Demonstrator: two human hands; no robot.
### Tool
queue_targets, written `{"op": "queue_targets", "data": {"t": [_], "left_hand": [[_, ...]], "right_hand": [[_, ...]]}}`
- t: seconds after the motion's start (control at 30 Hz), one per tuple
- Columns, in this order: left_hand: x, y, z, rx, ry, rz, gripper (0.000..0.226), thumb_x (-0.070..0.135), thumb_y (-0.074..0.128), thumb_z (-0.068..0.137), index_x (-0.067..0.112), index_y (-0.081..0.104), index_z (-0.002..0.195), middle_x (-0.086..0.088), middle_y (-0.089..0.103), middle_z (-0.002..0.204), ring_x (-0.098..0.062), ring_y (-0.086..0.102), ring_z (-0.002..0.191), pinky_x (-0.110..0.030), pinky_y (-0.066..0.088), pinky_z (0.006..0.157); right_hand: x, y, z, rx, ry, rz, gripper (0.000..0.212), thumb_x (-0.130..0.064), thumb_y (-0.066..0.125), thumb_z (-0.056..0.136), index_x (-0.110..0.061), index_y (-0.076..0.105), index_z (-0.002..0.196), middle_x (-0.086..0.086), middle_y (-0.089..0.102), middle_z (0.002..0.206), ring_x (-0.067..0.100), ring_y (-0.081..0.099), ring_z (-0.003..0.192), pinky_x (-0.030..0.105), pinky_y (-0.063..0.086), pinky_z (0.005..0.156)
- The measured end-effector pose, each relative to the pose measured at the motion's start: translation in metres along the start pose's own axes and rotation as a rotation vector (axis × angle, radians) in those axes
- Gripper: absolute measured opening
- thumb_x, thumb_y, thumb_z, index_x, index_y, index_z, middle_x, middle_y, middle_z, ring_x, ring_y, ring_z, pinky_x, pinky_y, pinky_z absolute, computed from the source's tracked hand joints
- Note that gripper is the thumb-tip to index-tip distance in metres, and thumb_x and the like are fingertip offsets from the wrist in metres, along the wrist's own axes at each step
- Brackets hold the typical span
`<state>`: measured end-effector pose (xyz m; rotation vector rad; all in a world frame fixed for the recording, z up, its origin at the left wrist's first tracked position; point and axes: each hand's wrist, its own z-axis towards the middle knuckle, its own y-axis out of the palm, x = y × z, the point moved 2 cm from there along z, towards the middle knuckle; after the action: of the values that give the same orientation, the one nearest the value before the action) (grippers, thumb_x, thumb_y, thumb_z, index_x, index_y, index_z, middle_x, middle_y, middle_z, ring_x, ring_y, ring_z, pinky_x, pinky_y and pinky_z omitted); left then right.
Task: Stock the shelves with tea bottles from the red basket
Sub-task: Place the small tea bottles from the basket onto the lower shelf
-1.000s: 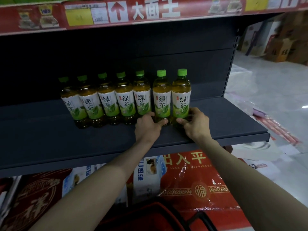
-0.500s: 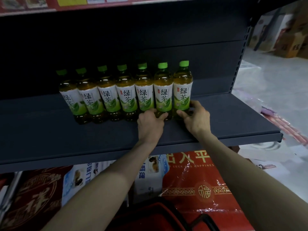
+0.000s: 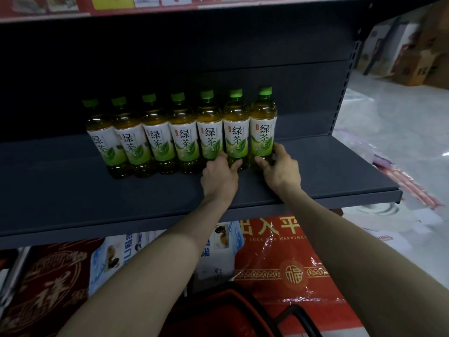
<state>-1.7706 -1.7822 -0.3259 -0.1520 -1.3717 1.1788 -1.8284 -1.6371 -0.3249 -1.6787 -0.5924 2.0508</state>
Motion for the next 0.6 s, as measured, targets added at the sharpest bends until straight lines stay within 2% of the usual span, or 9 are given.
{"op": "queue_targets", "data": {"t": [0.1,0.17,0.23,0.33,0.43,0.5,0.6], "left_hand": [[0.000,-0.005,-0.003,-0.042,-0.037,-0.022,0.043,0.043,0.062,0.102,0.018,0.060,0.136,-0.012,0.068,0.129,-0.035,0.063,0.121,-0.042,0.051,0.093],[-0.002,-0.009,-0.007,-0.063,-0.044,-0.076,0.045,0.039,0.065,0.100,0.020,0.060,0.140,-0.010,0.070,0.129,-0.032,0.064,0.122,-0.037,0.051,0.097],[-0.003,-0.017,-0.017,-0.083,-0.025,-0.162,0.045,0.030,0.068,0.099,0.021,0.060,0.142,-0.006,0.075,0.118,-0.023,0.067,0.113,-0.025,0.047,0.092],[-0.007,-0.039,-0.042,-0.093,0.037,-0.269,0.044,0.022,0.066,0.100,0.018,0.060,0.144,0.000,0.078,0.105,-0.006,0.064,0.094,-0.017,0.043,0.085],[-0.017,-0.062,-0.073,-0.104,0.078,-0.302,0.040,0.028,0.066,0.099,0.024,0.064,0.138,0.009,0.078,0.103,-0.005,0.069,0.094,-0.023,0.048,0.088],[-0.027,-0.076,-0.094,-0.135,0.075,-0.365,0.035,0.030,0.067,0.098,0.027,0.067,0.133,0.010,0.079,0.101,-0.007,0.074,0.091,-0.031,0.057,0.091],[-0.044,-0.095,-0.126,-0.182,0.053,-0.382,0.030,0.031,0.067,0.097,0.035,0.068,0.128,0.014,0.078,0.097,-0.005,0.075,0.086,-0.038,0.061,0.089]], "right_hand": [[-0.007,-0.002,-0.005,-0.049,-0.003,-0.035,0.064,-0.043,0.069,0.095,-0.029,0.040,0.151,0.008,0.065,0.136,0.035,0.060,0.127,0.047,0.052,0.102],[-0.011,-0.005,-0.015,-0.045,-0.002,-0.018,0.062,-0.036,0.069,0.097,-0.019,0.042,0.150,0.011,0.063,0.139,0.035,0.057,0.131,0.043,0.048,0.105],[-0.015,-0.008,-0.034,-0.008,0.013,0.045,0.055,-0.028,0.067,0.100,-0.010,0.046,0.147,0.014,0.062,0.139,0.033,0.057,0.130,0.040,0.046,0.106],[-0.020,-0.008,-0.073,0.014,-0.083,0.088,0.043,-0.025,0.066,0.100,-0.012,0.055,0.140,0.007,0.066,0.130,0.021,0.063,0.116,0.031,0.049,0.099],[-0.025,-0.005,-0.113,-0.008,-0.185,0.078,0.032,-0.022,0.066,0.100,-0.014,0.063,0.131,0.003,0.068,0.128,0.017,0.063,0.118,0.029,0.051,0.098],[-0.028,-0.004,-0.138,-0.029,-0.214,0.099,0.029,-0.021,0.066,0.100,-0.014,0.066,0.128,0.002,0.071,0.122,0.014,0.066,0.112,0.027,0.053,0.095],[-0.033,-0.001,-0.174,-0.077,-0.229,0.170,0.024,-0.023,0.068,0.099,-0.016,0.067,0.122,-0.007,0.073,0.109,-0.002,0.067,0.094,0.007,0.050,0.081]]}}
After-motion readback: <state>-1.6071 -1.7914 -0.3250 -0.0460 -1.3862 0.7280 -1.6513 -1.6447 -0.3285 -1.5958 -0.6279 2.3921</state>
